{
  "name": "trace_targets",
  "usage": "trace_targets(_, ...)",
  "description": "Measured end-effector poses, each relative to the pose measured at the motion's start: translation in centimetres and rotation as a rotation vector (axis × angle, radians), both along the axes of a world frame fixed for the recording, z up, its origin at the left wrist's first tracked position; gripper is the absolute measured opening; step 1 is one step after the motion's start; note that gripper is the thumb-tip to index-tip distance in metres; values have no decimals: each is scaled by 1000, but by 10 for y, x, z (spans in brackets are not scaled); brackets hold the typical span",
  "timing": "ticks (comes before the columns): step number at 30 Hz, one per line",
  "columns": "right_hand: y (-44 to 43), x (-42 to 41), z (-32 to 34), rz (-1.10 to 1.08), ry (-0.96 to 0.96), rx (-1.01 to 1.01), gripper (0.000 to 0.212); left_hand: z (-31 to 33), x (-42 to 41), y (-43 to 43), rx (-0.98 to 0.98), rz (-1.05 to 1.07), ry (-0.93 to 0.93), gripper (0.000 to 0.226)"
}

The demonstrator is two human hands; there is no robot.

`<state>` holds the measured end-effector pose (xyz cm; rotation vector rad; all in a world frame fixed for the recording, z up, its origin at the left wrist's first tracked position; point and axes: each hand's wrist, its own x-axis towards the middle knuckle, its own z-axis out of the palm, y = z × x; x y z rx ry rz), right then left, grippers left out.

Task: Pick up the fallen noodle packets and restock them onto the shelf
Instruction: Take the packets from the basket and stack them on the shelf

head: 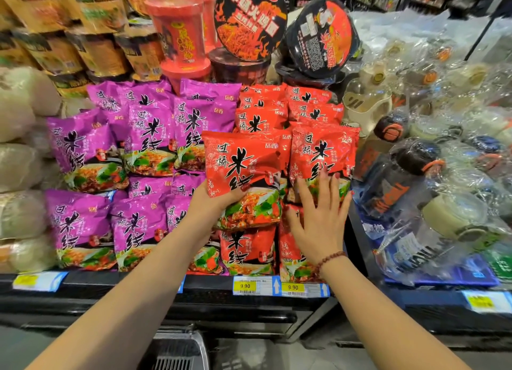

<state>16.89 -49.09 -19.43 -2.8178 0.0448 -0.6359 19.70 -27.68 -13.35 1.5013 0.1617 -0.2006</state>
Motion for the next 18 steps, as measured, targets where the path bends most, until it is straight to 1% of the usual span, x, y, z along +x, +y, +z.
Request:
trace_targets(2,7,-5,22,162,-145,169,59,5,0,-2,-7,-4,-14,43)
trace_targets(3,13,-7,37,243,-163,302,58,8,1,-4,-16,-10,-23,40)
trace_targets(5,26,-12,70,328,-37,618,62,17,3,-8,-42,-11,-47,35)
trace_targets(7,31,-8,94,301,114,830,70,26,8,-12,-73,2,-78,31)
trace_targets(8,30,-2,103,277,178,902,72,32,10,-14,-91,7,-96,32)
trace_targets(9,29,4,110,270,228,971,69,37,13,-16,-96,12,-117,36)
trace_targets(11,25,20,119,295,273,1112,45,47,19,-22,-61,-4,-171,41)
trace_targets(12,23,29,123,296,277,1166,41,53,23,-25,-39,-19,-197,40)
trace_targets(14,17,45,128,291,263,1224,45,65,32,-29,-17,-52,-246,32)
trace_targets(16,5,62,139,313,233,1274,31,73,42,-29,-16,-55,-328,22)
trace_targets(17,-3,74,146,318,207,1293,26,73,47,-27,-2,-35,-381,22)
trace_targets(18,-10,87,155,309,176,1306,27,71,50,-24,26,-9,-445,26)
